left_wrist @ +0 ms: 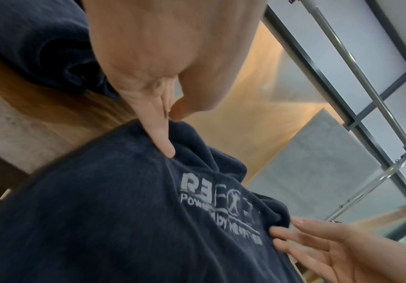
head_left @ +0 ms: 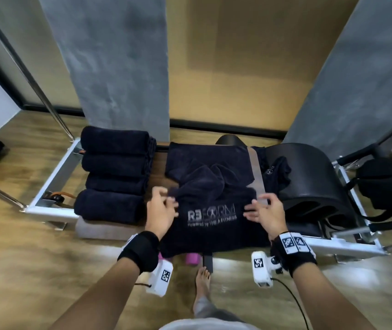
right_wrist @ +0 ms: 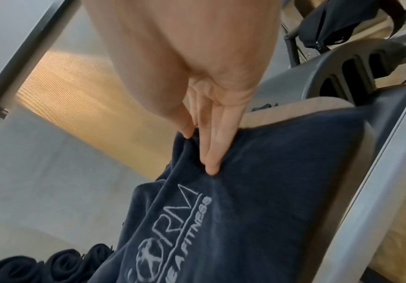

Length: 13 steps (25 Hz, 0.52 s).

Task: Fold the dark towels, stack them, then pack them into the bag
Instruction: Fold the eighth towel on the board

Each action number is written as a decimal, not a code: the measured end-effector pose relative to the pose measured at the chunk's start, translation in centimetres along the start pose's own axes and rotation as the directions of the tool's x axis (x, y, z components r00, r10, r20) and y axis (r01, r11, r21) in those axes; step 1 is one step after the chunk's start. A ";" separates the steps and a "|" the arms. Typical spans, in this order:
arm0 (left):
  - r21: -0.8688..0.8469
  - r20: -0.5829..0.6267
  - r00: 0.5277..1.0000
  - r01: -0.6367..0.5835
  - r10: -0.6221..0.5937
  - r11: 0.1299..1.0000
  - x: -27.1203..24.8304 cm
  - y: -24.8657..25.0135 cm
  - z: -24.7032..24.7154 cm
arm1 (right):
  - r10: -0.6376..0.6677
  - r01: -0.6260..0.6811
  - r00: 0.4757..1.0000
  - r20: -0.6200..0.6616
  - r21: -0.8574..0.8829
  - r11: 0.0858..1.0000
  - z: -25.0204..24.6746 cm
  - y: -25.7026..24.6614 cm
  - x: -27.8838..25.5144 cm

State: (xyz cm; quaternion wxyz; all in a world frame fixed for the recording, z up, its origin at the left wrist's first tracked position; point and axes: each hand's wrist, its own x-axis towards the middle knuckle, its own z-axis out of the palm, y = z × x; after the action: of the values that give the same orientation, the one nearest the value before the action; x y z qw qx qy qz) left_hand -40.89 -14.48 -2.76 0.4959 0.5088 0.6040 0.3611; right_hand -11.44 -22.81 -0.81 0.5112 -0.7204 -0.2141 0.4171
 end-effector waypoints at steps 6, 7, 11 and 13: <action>0.449 0.245 0.894 -0.447 0.375 0.774 -4.5 -2.4 -1.9 | -0.334 0.356 0.932 0.144 -0.553 0.754 -1.0 2.7 -4.0; 0.513 0.305 0.875 -0.483 0.376 0.710 -5.4 -2.8 -2.2 | -0.336 0.382 0.922 0.193 -0.603 0.701 -1.2 3.3 -4.5; 0.675 0.478 0.846 -0.525 0.235 0.519 -7.0 -3.4 -3.1 | -0.346 0.458 0.887 0.307 -0.681 0.571 -1.6 4.8 -6.1; 0.708 0.487 0.852 -0.513 0.192 0.485 -7.3 -3.3 -3.4 | -0.344 0.478 0.876 0.337 -0.698 0.534 -1.8 5.4 -6.7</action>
State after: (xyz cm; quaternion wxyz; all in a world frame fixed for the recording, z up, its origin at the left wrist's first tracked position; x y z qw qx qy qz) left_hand -45.10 -22.10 -3.34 0.2125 0.8477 0.4843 0.0403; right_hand -14.40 -30.81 -2.91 0.2235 -0.7601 -0.5728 0.2104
